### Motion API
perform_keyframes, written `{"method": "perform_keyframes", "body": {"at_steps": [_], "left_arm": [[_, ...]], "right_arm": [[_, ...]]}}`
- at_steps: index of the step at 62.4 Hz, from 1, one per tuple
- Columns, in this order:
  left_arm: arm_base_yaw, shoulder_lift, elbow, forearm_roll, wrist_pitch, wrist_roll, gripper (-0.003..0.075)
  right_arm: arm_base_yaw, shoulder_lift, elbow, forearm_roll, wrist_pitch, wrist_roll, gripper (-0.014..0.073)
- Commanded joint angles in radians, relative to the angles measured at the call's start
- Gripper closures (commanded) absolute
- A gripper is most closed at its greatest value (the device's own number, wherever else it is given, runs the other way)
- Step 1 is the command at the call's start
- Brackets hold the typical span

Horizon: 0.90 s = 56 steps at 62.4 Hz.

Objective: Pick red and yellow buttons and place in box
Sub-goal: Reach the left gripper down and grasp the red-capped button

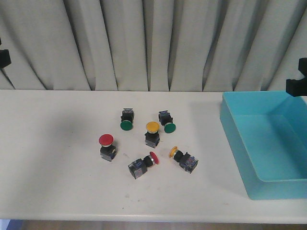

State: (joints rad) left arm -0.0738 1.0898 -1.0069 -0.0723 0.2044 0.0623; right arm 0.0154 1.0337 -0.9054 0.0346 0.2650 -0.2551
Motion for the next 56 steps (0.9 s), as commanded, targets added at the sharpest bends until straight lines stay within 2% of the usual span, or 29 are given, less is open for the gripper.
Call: {"method": "perform_keyframes", "body": {"at_steps": [1,6,12,32,45,56], "left_arm": [[-0.005,0.008,-0.068,-0.012,-0.014,0.000,0.0255],[-0.005,0.021,-0.071,-0.012,-0.007,-0.001,0.0170],[-0.005,0.030,-0.067,-0.012,-0.002,-0.001,0.0122],[-0.026,0.065,-0.098,-0.036,0.045,-0.028,0.0134],[-0.156,0.285,-0.374,-0.039,0.359,0.001,0.0134],[-0.204,0.495,-0.545,-0.039,0.504,0.001,0.0134]], "right_arm": [[-0.002,-0.005,-0.035,-0.015,-0.065,-0.013,0.0113],[-0.002,-0.003,-0.035,-0.015,-0.078,-0.011,-0.0045],[-0.002,-0.003,-0.035,-0.003,-0.086,0.012,-0.0137],[-0.002,-0.001,-0.035,0.011,-0.080,0.014,-0.0100],[-0.002,0.001,-0.035,0.038,-0.021,0.020,-0.0064],[-0.002,0.001,-0.035,0.080,0.013,0.028,-0.0055]]}}
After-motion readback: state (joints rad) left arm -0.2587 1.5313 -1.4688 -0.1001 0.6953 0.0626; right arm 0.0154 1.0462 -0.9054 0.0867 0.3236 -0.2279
